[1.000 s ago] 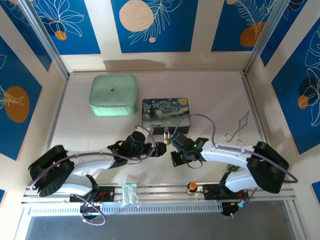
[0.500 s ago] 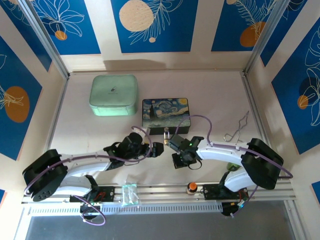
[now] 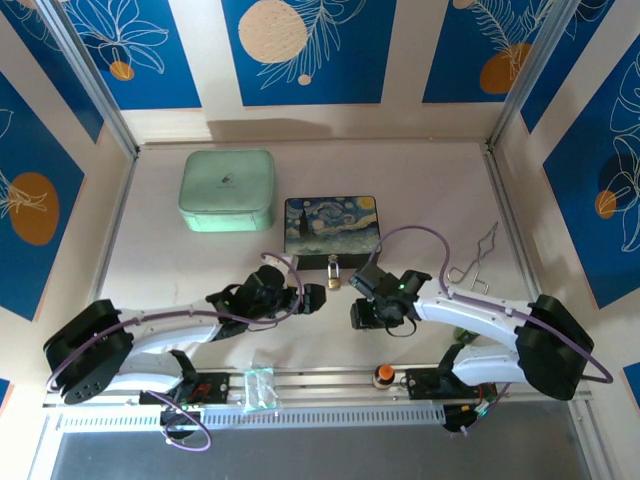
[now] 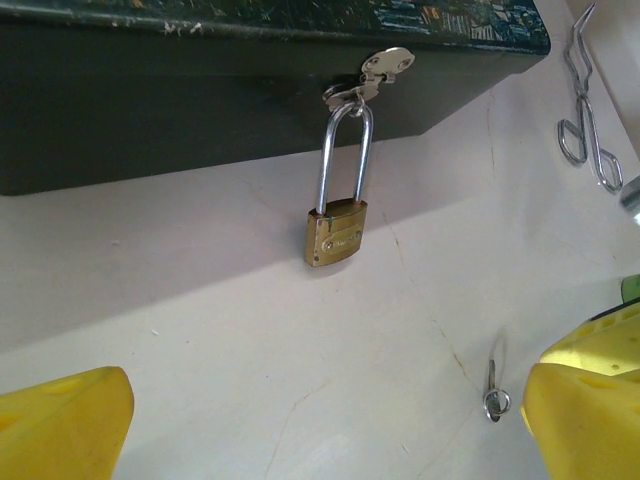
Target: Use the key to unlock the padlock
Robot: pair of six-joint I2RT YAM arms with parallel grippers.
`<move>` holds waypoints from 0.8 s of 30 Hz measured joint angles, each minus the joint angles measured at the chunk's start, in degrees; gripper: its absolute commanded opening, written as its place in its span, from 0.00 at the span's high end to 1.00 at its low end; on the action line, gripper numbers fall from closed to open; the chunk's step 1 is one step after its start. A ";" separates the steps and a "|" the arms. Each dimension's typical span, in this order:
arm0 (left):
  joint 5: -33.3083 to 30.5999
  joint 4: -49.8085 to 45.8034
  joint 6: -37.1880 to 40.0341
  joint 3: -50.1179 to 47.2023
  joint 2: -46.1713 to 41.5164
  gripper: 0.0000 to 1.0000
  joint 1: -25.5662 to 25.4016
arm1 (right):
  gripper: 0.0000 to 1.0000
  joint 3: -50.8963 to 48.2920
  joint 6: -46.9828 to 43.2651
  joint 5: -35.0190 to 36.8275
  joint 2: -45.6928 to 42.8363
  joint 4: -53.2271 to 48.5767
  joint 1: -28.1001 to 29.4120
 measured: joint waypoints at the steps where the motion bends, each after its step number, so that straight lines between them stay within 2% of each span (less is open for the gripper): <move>1: -0.04 -0.07 0.00 0.00 -0.20 0.01 0.00 | 0.51 0.00 0.11 -0.07 -0.09 0.52 -0.22; 7: -0.24 -0.09 -0.02 -0.02 -0.70 0.01 0.00 | 0.60 0.92 2.19 0.11 5.01 1.36 0.11; 15: -0.66 -0.31 -0.15 -0.24 -0.79 0.01 0.00 | 0.61 2.38 4.59 2.23 11.21 -0.55 3.45; 24: -1.09 -0.61 -0.15 -0.70 -0.98 0.01 0.00 | 0.72 8.44 4.57 7.15 18.38 -6.12 7.26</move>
